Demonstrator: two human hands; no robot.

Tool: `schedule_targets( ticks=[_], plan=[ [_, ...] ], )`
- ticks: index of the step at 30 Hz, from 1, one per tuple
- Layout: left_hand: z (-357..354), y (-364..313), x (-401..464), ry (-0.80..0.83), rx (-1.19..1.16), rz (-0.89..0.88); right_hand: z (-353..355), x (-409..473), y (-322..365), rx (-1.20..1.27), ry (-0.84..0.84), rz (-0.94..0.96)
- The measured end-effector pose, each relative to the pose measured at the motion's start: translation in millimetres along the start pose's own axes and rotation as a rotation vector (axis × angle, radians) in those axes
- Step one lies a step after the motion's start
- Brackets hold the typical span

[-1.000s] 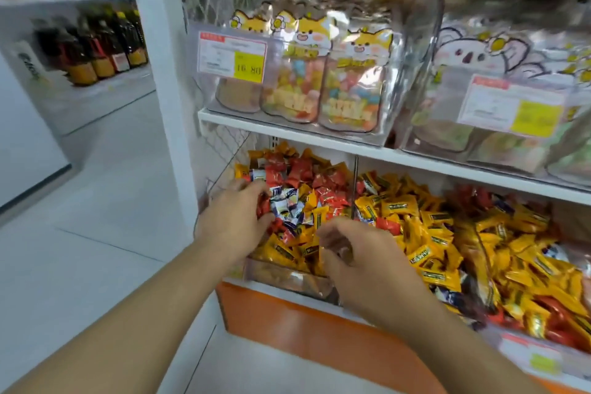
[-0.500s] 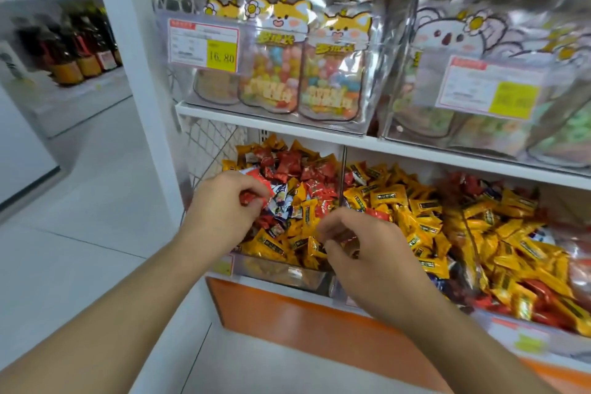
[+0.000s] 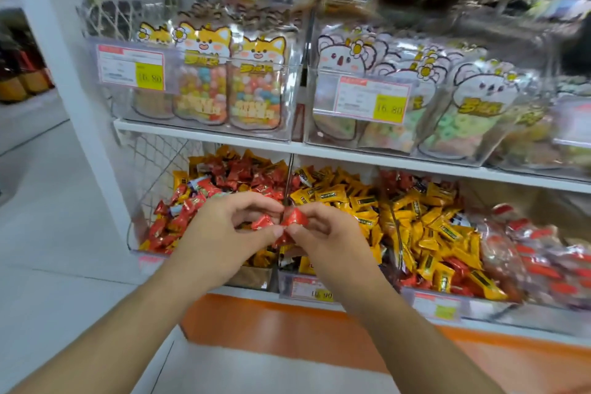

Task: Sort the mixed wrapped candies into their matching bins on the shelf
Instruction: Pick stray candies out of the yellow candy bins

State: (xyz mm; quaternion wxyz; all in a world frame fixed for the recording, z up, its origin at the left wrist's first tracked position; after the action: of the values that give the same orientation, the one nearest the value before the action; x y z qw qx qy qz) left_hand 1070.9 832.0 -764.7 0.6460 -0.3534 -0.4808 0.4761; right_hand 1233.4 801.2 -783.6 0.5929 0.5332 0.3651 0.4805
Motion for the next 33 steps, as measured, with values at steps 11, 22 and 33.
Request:
schedule_targets(
  ticks=[11, 22, 33],
  plan=[
    [-70, 4, 8, 0.117, 0.104, 0.103, 61, 15, -14, 0.0, -0.12, -0.008],
    [-110, -8, -4, 0.128, 0.088, 0.023, 170, 5, -5, -0.405, -0.392, 0.147],
    [-147, -23, -22, 0.209, 0.233, -0.078, 209, -2, -24, -0.769, -0.314, 0.05]
  ],
)
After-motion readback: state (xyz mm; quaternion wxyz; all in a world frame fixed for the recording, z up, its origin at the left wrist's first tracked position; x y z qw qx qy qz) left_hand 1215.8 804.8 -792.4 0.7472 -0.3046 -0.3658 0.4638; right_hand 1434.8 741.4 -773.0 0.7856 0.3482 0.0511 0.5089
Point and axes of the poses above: each hand's wrist, its own x-axis towards the middle knuckle, its own z-axis out of the back of the hand, y = z × x, the point moved 9 cm from there along x, towards the middle knuckle, and after that the axes turned 12 degrees about -y, right-handed, at the moved point
